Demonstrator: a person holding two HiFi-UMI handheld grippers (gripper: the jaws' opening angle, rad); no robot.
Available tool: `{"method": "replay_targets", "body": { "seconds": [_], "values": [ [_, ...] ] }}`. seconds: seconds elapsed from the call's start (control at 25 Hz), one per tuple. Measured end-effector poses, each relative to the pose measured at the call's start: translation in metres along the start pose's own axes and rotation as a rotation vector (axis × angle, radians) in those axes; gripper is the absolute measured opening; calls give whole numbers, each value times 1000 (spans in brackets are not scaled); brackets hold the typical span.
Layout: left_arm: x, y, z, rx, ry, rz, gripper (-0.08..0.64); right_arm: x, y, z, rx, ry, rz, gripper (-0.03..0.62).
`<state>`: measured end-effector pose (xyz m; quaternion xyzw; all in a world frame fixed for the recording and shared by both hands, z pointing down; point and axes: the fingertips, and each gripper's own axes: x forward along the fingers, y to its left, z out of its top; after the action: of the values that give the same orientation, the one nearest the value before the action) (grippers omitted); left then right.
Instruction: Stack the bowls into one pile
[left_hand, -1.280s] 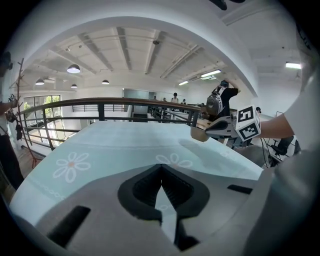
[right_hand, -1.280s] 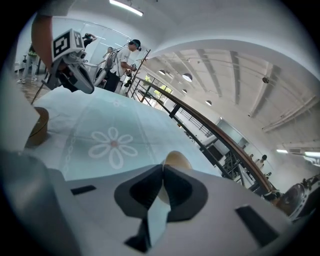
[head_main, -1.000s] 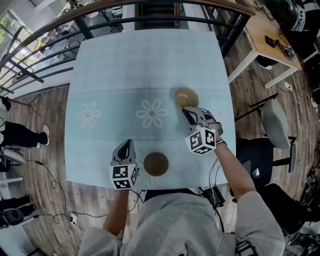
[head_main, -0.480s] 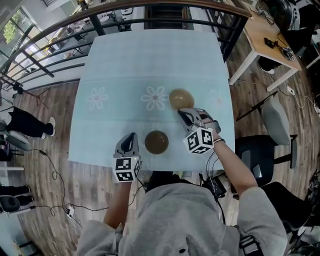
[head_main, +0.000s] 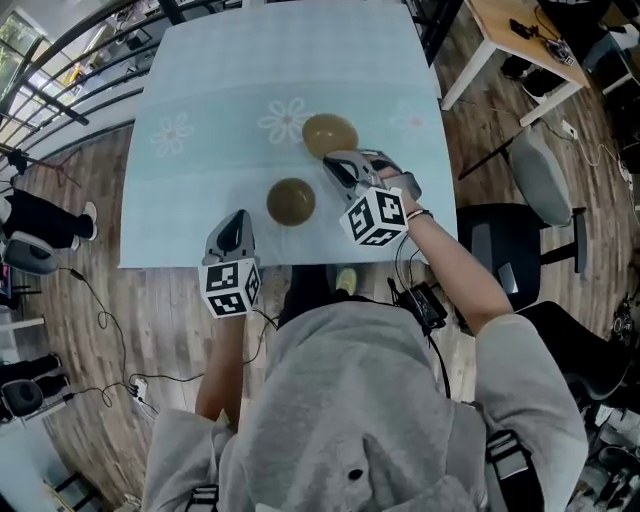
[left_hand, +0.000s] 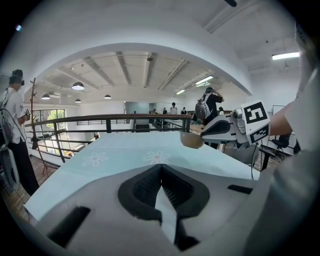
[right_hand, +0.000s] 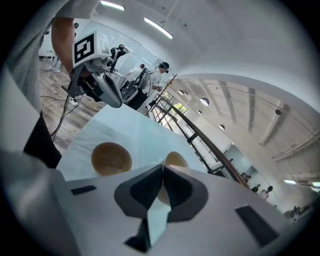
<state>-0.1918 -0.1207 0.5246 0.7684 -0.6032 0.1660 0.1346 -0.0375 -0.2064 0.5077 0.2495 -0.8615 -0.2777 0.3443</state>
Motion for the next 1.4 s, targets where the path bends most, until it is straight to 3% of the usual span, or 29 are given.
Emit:
{"method": "replay_targets", "body": {
  "seconds": [0.28,0.6,0.76,1.0,1.16,1.4],
  "values": [
    [-20,-14,-12,-7,5,11,18,-14,50,11,-12,-28,67,32],
    [-40,11,-16,-8,10,15,18,4,108,39,-49,-28,162,32],
    [-52,27,-22,-11,22,9,18,20,140,38,-60,27,215,33],
    [-86,45,-32,-19,40,-7,18,32,167,30,80,144,263,35],
    [-102,64,-38,-21,41,-21,18,29,148,43,211,141,203,38],
    [-119,65,-34,-20,15,-76,18,-29,95,74,359,91,5,37]
  ]
}}
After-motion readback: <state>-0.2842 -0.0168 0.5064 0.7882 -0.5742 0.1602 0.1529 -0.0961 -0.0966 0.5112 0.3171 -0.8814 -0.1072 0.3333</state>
